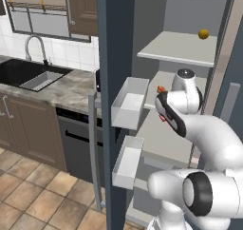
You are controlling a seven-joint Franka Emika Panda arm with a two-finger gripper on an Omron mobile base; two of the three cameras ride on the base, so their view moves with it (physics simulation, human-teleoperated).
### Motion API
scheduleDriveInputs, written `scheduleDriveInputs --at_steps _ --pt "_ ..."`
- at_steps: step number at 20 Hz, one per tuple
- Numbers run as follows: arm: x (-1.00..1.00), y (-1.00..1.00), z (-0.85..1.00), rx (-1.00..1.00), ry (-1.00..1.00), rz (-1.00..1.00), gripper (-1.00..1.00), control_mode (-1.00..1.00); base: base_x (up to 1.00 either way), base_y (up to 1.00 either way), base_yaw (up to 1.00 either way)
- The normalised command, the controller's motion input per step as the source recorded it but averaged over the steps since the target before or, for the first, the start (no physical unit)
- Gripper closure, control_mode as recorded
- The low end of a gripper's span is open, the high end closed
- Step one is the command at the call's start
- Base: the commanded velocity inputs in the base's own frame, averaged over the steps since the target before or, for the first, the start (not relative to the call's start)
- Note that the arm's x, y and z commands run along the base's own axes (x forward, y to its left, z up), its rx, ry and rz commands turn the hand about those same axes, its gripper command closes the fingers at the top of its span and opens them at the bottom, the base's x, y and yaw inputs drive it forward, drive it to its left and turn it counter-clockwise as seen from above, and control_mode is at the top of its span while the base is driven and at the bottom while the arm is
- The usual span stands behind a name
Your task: Store the hot dog in the freezer for long-term storage. Close the freezer door after placing the cooked food.
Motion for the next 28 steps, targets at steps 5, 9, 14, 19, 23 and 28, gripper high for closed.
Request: scheduleDriveInputs --at_steps 5,9,14,19,23,28 --pt "-0.73 0.03 0.3 0.02 0.0 0.1 -1.0 -1.0 0.0 0.0 0.0" --pt "-0.8 0.17 0.29 0.0 0.0 0.11 -1.0 -1.0 0.0 0.0 0.0" --pt "-0.82 0.12 0.28 0.0 0.0 0.14 -1.0 -1.0 0.0 0.0 0.0" --pt "-0.9 0.16 0.28 0.0 0.01 0.2 -1.0 -1.0 0.0 0.0 0.0" --pt "-0.91 0.18 0.28 0.0 0.0 0.18 -1.0 -1.0 0.0 0.0 0.0" --pt "-0.72 0.2 0.34 -0.02 0.04 0.1 -1.0 -1.0 0.0 0.0 0.0"
